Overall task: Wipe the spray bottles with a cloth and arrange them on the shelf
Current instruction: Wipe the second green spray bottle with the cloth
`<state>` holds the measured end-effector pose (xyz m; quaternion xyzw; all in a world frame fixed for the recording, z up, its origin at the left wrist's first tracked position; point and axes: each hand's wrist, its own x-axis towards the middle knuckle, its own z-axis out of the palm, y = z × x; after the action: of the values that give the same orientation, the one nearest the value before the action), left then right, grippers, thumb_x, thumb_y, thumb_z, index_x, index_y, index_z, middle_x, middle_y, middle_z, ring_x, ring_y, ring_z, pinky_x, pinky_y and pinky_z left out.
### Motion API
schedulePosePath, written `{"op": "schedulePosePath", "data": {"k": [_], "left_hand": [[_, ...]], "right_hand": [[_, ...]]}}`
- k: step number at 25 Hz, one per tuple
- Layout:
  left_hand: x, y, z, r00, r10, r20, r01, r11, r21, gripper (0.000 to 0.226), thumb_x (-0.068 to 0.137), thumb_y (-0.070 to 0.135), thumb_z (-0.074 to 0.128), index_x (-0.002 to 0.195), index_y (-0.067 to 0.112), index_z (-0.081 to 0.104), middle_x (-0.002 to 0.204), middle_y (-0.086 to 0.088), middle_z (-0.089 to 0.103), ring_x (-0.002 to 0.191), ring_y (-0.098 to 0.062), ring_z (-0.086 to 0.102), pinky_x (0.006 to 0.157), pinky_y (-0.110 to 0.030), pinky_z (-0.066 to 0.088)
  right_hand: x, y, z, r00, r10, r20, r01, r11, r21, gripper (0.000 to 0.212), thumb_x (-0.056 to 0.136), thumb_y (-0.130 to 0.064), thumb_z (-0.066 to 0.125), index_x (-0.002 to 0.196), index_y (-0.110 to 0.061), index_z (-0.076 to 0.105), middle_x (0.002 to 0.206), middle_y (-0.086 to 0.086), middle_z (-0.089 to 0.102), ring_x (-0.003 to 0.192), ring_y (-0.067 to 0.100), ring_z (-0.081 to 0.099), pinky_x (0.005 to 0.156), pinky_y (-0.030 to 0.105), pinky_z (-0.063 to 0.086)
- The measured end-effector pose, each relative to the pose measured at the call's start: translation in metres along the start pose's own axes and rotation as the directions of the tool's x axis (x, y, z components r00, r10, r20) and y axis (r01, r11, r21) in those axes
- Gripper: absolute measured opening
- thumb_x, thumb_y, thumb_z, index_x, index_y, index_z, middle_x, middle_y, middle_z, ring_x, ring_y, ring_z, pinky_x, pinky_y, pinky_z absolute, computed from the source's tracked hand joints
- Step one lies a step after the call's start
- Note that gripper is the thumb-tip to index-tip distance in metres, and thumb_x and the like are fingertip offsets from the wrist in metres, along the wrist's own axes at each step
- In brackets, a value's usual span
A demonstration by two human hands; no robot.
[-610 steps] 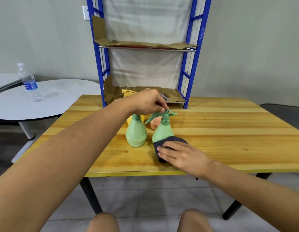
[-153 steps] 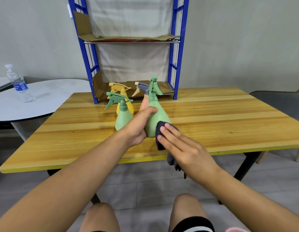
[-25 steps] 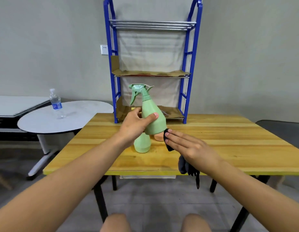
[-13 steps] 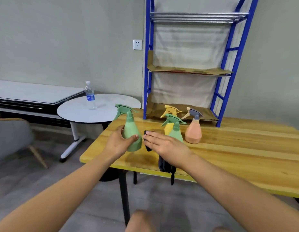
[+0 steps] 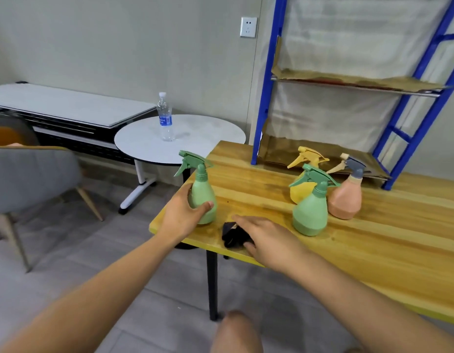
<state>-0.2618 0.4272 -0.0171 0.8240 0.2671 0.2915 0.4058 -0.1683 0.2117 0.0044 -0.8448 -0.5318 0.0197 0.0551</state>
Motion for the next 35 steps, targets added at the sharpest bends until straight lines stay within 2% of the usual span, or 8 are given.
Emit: {"op": "schedulePosePath", "data": {"k": [7, 13, 22, 25, 28, 31, 33, 35], "left_hand": [[0.024, -0.008, 0.023, 0.998, -0.014, 0.066, 0.015, 1.000, -0.013, 0.071, 0.077, 0.051, 0.076, 0.137, 0.027, 0.046, 0.125, 0.006, 0.062, 0.113, -0.015, 0.059, 0.095, -0.043, 0.054], [0.079, 0.005, 0.041, 0.989, -0.100, 0.108, 0.085, 0.986, 0.141, 0.079, 0.085, 0.050, 0.072, 0.152, 0.031, 0.035, 0.136, -0.005, 0.039, 0.123, -0.023, 0.043, 0.105, -0.039, 0.040], [0.164, 0.014, 0.074, 0.970, -0.171, 0.173, 0.145, 0.977, 0.156, 0.085, 0.084, 0.046, 0.076, 0.154, 0.026, 0.031, 0.140, -0.013, 0.040, 0.124, -0.032, 0.051, 0.102, -0.040, 0.045], [0.171, 0.014, 0.077, 0.965, -0.241, 0.101, 0.226, 0.964, 0.139, 0.083, 0.084, 0.043, 0.077, 0.149, 0.015, 0.035, 0.141, -0.014, 0.041, 0.128, -0.033, 0.048, 0.105, -0.041, 0.042], [0.141, 0.020, 0.071, 0.992, -0.051, -0.118, 0.057, 0.997, 0.052, 0.042, 0.092, 0.037, 0.067, 0.122, 0.012, 0.052, 0.118, -0.006, 0.055, 0.112, -0.028, 0.054, 0.092, -0.034, 0.045], [0.114, 0.043, 0.046, 0.943, 0.062, 0.328, -0.007, 0.986, -0.165, 0.023, 0.098, 0.031, 0.061, 0.119, 0.021, 0.060, 0.114, 0.004, 0.064, 0.106, -0.017, 0.061, 0.086, -0.023, 0.049], [0.103, 0.054, 0.029, 0.737, 0.093, 0.670, 0.061, 0.977, -0.202, 0.043, 0.096, 0.032, 0.066, 0.137, 0.033, 0.055, 0.132, 0.008, 0.059, 0.119, -0.008, 0.059, 0.097, -0.021, 0.049], [0.089, 0.063, 0.017, 0.621, 0.083, 0.780, 0.112, 0.975, -0.192, 0.061, 0.093, 0.027, 0.071, 0.146, 0.040, 0.045, 0.138, 0.007, 0.055, 0.122, -0.002, 0.056, 0.096, -0.018, 0.049]], "right_hand": [[-0.020, 0.008, 0.001, 0.979, 0.186, -0.083, -0.197, 0.968, -0.154, 0.041, 0.097, -0.037, 0.052, 0.135, -0.024, 0.045, 0.126, -0.002, 0.060, 0.120, 0.025, 0.051, 0.087, 0.037, 0.050], [0.004, 0.012, -0.020, 0.967, 0.217, -0.134, -0.243, 0.944, -0.225, 0.020, 0.097, -0.019, 0.048, 0.115, -0.020, 0.057, 0.108, 0.002, 0.068, 0.102, 0.028, 0.063, 0.065, 0.033, 0.040], [0.081, 0.037, -0.031, 0.954, 0.214, -0.210, -0.263, 0.932, -0.248, 0.025, 0.096, -0.017, 0.052, 0.121, -0.019, 0.057, 0.113, 0.001, 0.069, 0.104, 0.025, 0.062, 0.072, 0.035, 0.051], [0.092, 0.045, -0.028, 0.951, 0.175, -0.256, -0.236, 0.945, -0.228, 0.029, 0.097, -0.017, 0.052, 0.126, -0.019, 0.056, 0.121, 0.002, 0.067, 0.111, 0.026, 0.060, 0.079, 0.037, 0.053], [0.093, 0.054, -0.022, 0.940, 0.112, -0.321, -0.175, 0.969, -0.176, 0.039, 0.093, -0.015, 0.061, 0.132, -0.017, 0.056, 0.131, 0.004, 0.064, 0.119, 0.027, 0.059, 0.086, 0.039, 0.057], [0.084, 0.059, -0.015, 0.898, 0.034, -0.440, -0.108, 0.984, -0.143, 0.054, 0.077, -0.007, 0.079, 0.127, -0.012, 0.063, 0.126, 0.007, 0.068, 0.113, 0.030, 0.065, 0.080, 0.043, 0.061], [0.073, 0.059, -0.013, 0.853, -0.016, -0.522, -0.032, 0.996, -0.083, 0.055, 0.074, -0.004, 0.080, 0.126, -0.010, 0.064, 0.125, 0.009, 0.068, 0.111, 0.031, 0.066, 0.081, 0.045, 0.061], [0.057, 0.057, -0.012, 0.807, -0.057, -0.587, 0.042, 0.998, -0.038, 0.055, 0.075, 0.001, 0.079, 0.127, -0.008, 0.065, 0.127, 0.011, 0.067, 0.112, 0.032, 0.066, 0.088, 0.046, 0.059]]}}
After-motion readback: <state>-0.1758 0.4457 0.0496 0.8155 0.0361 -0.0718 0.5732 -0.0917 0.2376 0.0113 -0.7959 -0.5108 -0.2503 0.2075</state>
